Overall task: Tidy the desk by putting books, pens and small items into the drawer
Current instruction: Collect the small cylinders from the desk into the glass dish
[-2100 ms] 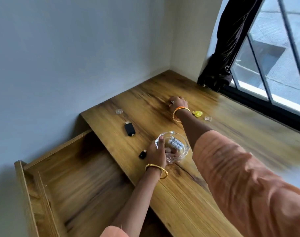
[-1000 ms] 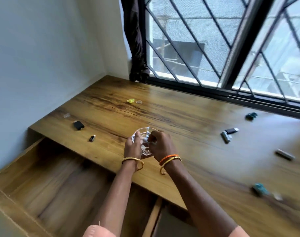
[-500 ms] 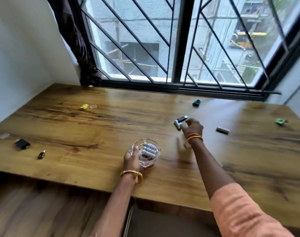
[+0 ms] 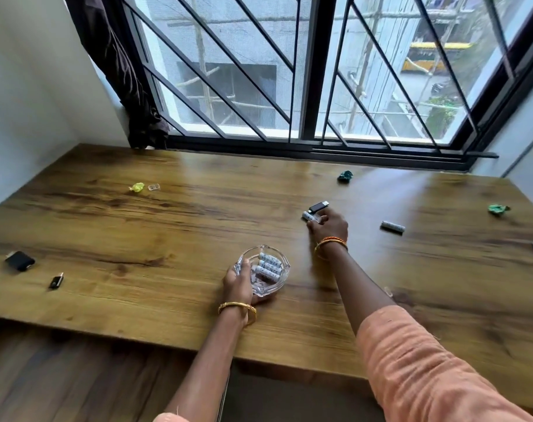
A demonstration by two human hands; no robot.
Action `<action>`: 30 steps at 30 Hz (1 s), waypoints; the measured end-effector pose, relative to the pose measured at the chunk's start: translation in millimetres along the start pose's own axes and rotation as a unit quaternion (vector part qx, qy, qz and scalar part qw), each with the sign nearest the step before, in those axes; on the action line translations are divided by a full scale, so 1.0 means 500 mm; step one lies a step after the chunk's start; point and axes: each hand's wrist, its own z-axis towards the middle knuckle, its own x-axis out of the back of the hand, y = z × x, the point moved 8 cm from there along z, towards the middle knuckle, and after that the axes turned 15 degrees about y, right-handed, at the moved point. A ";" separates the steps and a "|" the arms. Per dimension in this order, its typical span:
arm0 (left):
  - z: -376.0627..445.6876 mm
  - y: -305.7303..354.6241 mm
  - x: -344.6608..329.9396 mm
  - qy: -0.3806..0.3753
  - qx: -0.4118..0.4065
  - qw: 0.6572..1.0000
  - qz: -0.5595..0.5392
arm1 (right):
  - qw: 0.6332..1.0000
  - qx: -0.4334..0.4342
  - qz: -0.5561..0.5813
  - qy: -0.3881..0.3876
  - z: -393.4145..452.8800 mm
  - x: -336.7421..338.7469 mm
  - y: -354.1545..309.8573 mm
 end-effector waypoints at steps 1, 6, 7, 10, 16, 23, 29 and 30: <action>0.001 -0.001 0.001 0.002 0.002 1.000 0.001 | 1.000 0.000 -0.003 0.001 0.000 0.001 -0.001; 0.008 -0.008 0.001 0.006 -0.003 1.000 0.006 | 0.995 0.036 -0.086 -0.030 0.001 -0.012 -0.013; 0.002 -0.004 0.000 0.007 -0.011 1.000 0.010 | 0.994 0.038 -0.095 -0.028 0.001 -0.012 -0.015; 0.000 0.001 0.003 0.009 -0.024 0.999 0.019 | 0.992 0.049 -0.112 -0.022 0.002 -0.010 -0.021; 0.002 -0.007 0.000 -0.001 -0.028 0.999 0.025 | 0.997 0.080 -0.002 -0.013 -0.035 0.037 -0.082; -0.022 -0.006 0.005 0.030 -0.068 0.996 0.039 | 0.964 0.186 0.011 -0.187 -0.260 0.083 -0.114; -0.060 -0.009 0.001 0.068 -0.108 0.990 0.067 | 0.971 0.189 -0.047 -0.136 -0.308 0.098 -0.081; -0.062 -0.010 -0.001 0.069 -0.117 0.988 0.069 | 0.972 0.186 -0.056 -0.133 -0.305 0.101 -0.077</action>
